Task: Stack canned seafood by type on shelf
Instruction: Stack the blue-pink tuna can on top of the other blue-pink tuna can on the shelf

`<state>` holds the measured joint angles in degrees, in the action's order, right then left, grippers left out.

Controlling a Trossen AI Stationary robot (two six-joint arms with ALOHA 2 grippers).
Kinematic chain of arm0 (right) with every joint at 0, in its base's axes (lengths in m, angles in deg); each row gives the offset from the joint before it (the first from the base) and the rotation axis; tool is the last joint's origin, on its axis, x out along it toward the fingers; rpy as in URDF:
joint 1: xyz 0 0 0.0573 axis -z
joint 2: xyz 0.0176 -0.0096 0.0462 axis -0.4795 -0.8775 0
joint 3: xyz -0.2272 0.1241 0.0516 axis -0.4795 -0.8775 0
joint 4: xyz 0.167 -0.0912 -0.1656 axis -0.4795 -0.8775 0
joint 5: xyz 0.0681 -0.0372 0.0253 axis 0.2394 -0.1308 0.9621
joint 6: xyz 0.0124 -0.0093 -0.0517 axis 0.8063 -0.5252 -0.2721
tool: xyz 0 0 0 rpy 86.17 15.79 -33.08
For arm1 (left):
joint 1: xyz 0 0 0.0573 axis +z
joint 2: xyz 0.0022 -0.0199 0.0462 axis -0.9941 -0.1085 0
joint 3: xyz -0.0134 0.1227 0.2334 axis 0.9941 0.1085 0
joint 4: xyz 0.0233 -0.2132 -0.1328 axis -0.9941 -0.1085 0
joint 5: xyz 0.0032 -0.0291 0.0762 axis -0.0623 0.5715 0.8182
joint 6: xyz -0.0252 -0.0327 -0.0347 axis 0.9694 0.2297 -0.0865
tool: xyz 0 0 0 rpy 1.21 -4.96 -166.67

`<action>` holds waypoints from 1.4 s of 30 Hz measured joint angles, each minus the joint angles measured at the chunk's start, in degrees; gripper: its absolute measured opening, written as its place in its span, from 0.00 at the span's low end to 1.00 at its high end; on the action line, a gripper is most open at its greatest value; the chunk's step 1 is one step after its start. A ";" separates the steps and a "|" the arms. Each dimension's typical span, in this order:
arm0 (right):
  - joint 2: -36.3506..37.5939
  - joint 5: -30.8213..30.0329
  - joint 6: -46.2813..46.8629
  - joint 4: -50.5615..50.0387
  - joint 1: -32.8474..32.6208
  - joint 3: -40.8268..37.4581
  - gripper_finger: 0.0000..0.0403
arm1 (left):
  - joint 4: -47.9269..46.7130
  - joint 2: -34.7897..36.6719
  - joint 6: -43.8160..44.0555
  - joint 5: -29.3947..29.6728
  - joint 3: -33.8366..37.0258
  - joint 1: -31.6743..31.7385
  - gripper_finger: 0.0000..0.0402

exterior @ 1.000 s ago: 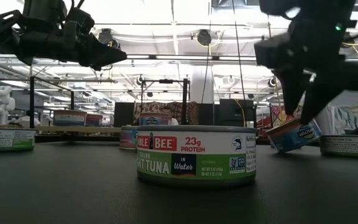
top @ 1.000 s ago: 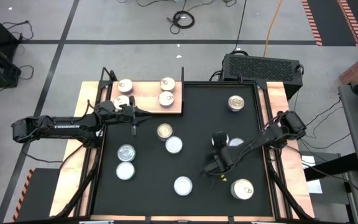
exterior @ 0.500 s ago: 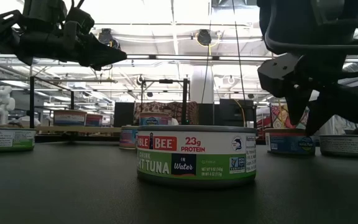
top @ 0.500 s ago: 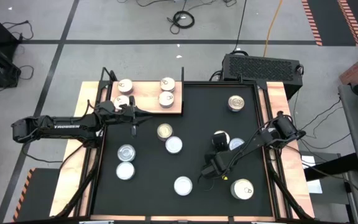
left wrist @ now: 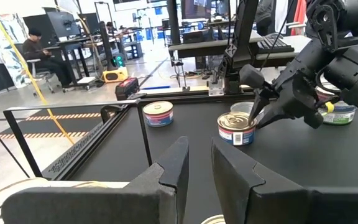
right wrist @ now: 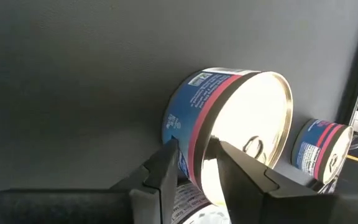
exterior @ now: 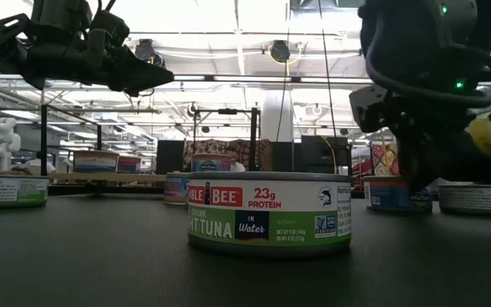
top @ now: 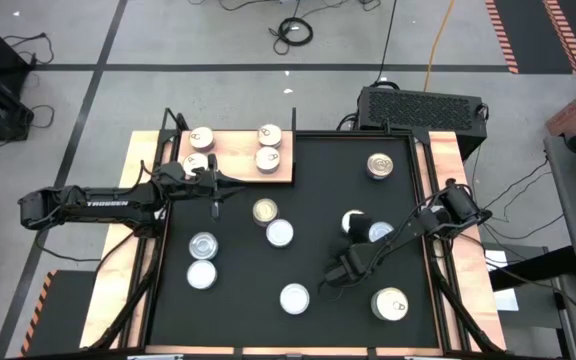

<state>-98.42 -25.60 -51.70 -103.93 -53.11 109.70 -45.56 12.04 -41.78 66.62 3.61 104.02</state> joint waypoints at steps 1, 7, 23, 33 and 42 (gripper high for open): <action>0.03 -0.34 0.82 0.28 0.01 -0.39 0.26 | 0.00 0.00 0.00 0.00 0.00 -0.02 0.18; -0.09 -3.11 3.68 -0.15 -0.16 -1.17 0.17 | 0.02 0.00 -0.04 0.00 0.00 -0.02 0.18; -0.33 -6.55 4.98 -1.47 -0.36 1.85 0.00 | 0.02 0.01 -0.12 0.00 0.00 -0.02 0.18; -0.33 -10.78 0.05 -7.07 -0.36 11.39 0.00 | 0.00 0.00 -1.19 0.40 0.00 0.02 0.18; -0.31 -12.43 -13.39 -1.47 1.28 20.08 0.00 | -3.15 0.02 -1.53 4.72 0.00 1.78 0.18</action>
<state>-98.73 -38.04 -65.09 -105.40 -51.83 129.79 -48.71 12.06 -43.31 71.34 3.61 105.81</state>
